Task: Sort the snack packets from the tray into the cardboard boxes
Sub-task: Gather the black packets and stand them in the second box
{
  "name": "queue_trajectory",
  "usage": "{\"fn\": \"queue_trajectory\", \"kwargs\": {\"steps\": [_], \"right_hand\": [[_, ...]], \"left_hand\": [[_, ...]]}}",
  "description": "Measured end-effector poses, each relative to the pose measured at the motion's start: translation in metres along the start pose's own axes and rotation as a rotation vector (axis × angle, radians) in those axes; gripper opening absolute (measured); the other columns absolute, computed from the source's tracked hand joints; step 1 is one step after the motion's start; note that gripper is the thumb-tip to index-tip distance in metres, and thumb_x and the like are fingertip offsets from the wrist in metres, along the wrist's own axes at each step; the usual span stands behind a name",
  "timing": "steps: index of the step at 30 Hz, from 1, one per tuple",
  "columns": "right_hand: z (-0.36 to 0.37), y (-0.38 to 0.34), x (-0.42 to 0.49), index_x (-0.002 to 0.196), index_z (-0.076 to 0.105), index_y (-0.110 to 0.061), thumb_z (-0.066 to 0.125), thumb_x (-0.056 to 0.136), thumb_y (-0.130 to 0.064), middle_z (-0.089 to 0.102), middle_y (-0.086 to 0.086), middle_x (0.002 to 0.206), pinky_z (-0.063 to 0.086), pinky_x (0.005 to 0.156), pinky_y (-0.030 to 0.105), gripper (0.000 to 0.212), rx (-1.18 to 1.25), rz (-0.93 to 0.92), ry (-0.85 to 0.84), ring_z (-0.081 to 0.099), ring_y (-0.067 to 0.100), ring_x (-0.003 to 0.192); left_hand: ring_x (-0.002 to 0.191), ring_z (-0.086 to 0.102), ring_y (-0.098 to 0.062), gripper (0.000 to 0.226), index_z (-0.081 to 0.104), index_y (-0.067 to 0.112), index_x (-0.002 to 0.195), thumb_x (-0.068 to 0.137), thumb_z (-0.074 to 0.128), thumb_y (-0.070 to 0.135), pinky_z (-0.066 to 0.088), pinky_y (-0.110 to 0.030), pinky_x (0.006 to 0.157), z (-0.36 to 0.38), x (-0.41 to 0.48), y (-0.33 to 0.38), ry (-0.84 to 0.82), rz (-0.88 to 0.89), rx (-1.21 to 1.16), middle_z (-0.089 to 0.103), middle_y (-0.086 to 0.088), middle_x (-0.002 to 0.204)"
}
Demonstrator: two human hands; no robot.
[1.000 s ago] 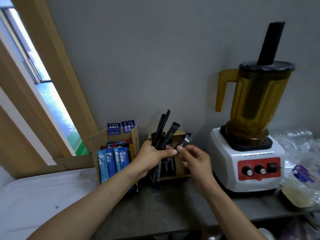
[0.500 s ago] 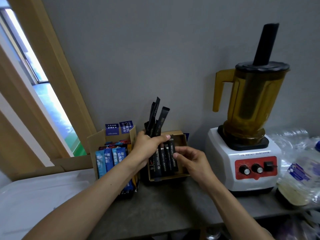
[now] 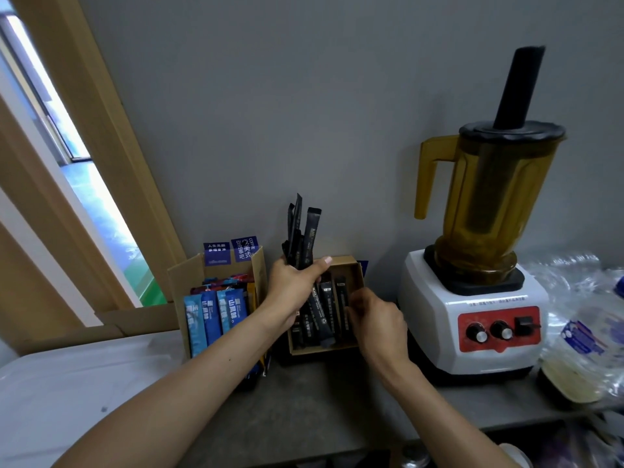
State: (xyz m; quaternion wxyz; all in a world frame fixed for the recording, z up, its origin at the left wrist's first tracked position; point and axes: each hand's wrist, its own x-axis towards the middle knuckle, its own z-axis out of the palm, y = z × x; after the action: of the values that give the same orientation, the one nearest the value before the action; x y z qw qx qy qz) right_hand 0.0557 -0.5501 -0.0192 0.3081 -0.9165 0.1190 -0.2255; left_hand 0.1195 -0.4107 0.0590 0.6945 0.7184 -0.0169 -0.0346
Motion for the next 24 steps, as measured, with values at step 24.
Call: {"fn": "queue_trajectory", "kwargs": {"steps": [24], "right_hand": [[0.018, -0.001, 0.012, 0.096, 0.067, -0.026, 0.064, 0.1, -0.025, 0.07, -0.008, 0.086, 0.05, 0.061, 0.022, 0.005, -0.064, -0.029, -0.053, 0.07, 0.009, 0.078]], "left_hand": [[0.072, 0.072, -0.009, 0.033, 0.064, 0.01, 0.114, 0.09, 0.077, 0.029, 0.057, -0.024, 0.06, -0.013, -0.002, -0.01, -0.01, -0.063, -0.151, 0.07, -0.003, 0.083]]}}
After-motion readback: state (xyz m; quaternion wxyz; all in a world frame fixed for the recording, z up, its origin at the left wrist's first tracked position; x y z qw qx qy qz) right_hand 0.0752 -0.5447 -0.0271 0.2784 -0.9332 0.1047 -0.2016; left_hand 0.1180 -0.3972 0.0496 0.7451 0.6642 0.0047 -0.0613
